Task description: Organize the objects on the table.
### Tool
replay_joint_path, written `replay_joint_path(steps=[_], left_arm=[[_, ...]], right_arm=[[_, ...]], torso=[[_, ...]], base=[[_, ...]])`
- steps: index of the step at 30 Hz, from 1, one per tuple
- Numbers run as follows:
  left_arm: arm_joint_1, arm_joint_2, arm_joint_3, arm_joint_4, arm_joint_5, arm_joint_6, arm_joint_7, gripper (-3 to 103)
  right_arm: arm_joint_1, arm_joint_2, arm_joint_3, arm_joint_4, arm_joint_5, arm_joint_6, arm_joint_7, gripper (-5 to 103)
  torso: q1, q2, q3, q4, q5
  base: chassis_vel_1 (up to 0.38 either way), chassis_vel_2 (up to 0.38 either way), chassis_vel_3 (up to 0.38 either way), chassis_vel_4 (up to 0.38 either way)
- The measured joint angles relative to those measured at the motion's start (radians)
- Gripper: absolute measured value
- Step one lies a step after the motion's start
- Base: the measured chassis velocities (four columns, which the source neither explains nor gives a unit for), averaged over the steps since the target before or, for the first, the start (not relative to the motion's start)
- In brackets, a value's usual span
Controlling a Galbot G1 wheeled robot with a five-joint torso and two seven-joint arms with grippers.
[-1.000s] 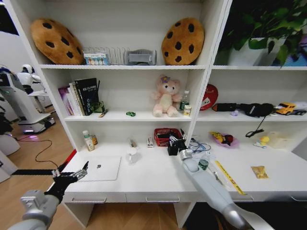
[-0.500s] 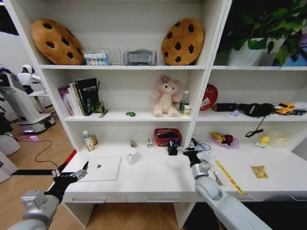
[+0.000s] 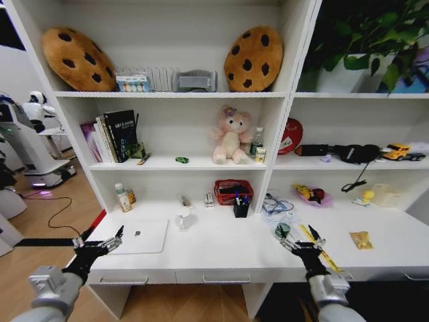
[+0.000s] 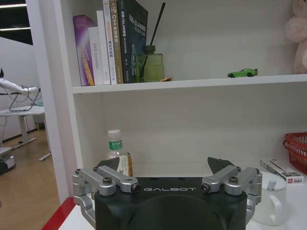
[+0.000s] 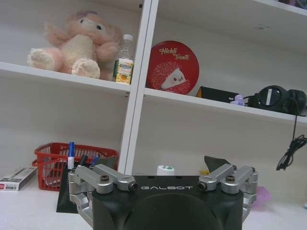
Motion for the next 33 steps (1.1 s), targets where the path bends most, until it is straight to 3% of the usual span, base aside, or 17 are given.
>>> replay_joint_path(steps=[14, 25, 33], left_arm=[[0.0, 0.0, 0.0, 0.0, 0.0, 0.0, 0.0, 100], [0.0, 0.0, 0.0, 0.0, 0.0, 0.0, 0.0, 100], [0.0, 0.0, 0.0, 0.0, 0.0, 0.0, 0.0, 100]], right_arm=[[-0.001, 0.029, 0.031, -0.031, 0.017, 0.045, -0.026, 100], [0.056, 0.016, -0.034, -0.069, 0.015, 0.048, -0.034, 100], [0.159, -0.013, -0.129, -0.092, 0.033, 0.006, -0.043, 100]], torso=[[0.0, 0.0, 0.0, 0.0001, -0.0002], [0.0, 0.0, 0.0, 0.0001, -0.0006], [0.0, 0.0, 0.0, 0.0002, 0.0006]], base=[[-0.069, -0.067, 0.063, 0.064], [-0.244, -0.24, 0.242, 0.235], [-0.223, -0.263, 0.26, 0.244]])
